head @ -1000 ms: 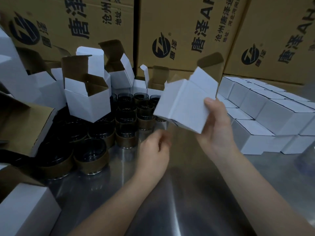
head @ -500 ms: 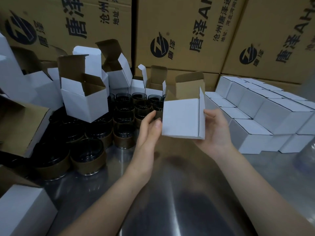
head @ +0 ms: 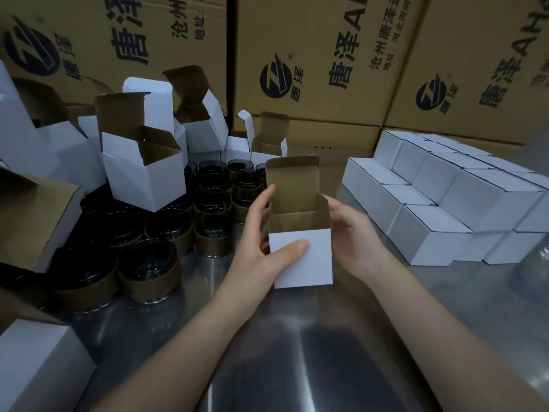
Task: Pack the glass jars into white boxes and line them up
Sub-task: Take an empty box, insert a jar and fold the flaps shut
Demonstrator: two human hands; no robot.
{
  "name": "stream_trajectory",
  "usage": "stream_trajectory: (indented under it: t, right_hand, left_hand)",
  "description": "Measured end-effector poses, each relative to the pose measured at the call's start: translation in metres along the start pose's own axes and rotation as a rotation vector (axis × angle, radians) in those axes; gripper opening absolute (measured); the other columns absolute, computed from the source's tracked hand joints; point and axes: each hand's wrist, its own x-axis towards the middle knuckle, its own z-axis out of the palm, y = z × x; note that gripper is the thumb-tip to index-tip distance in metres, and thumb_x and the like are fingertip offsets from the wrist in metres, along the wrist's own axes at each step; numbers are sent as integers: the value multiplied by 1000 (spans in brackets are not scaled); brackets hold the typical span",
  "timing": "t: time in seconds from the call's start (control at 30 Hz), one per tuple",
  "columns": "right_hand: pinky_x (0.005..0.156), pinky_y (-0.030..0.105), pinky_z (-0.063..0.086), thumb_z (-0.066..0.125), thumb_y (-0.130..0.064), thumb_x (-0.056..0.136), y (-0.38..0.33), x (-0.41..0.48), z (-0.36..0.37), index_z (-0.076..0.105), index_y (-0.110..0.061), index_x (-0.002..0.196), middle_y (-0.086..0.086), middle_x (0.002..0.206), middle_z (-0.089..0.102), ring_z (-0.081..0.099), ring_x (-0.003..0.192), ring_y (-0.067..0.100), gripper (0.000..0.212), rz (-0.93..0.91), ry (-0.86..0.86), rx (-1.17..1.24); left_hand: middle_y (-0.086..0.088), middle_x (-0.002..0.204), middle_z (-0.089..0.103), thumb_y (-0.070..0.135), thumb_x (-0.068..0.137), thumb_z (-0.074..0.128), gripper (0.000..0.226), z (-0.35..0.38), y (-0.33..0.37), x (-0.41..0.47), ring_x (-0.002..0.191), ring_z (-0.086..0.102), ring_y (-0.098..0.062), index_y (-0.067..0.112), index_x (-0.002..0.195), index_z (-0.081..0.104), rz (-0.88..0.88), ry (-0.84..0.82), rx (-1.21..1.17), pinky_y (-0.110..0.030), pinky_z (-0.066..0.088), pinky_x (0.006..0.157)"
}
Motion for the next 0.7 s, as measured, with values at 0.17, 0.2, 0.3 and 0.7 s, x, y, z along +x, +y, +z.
stream_trajectory:
  t: [0.17,0.2,0.3,0.7]
  right_hand:
    - [94,44,37,34,0,91,4,1,2,72,-12,114,24,119,64,53,104,30,45,-3,115,-55]
    - [94,43,39,36,0,93,5,2,2,72,-13,113,22,116,66,55,102,30,43,-1,135,-67]
    - [89,41,50,45,-8,98,10,5,2,73,-19,108,14,107,72,64,96,28,32,23,207,-116]
    - [69,31,56,51,-9,100,29,28,0,64,-12,114,16,105,71,68,86,25,20,-16,451,-253]
  left_hand:
    - [3,138,48,23,68,78,78,3,2,-1,124,54,-15,40,134,41,27,103,178,-38,51,100]
    - [3,138,48,23,67,79,79,3,2,-1,125,53,-17,39,133,40,29,123,202,-42,49,103]
    - [7,132,51,14,68,86,82,4,3,-1,121,55,-14,32,132,38,42,167,222,-43,49,102]
    - [9,130,37,15,69,86,78,8,-8,-1,116,34,4,48,107,26,78,388,488,9,25,85]
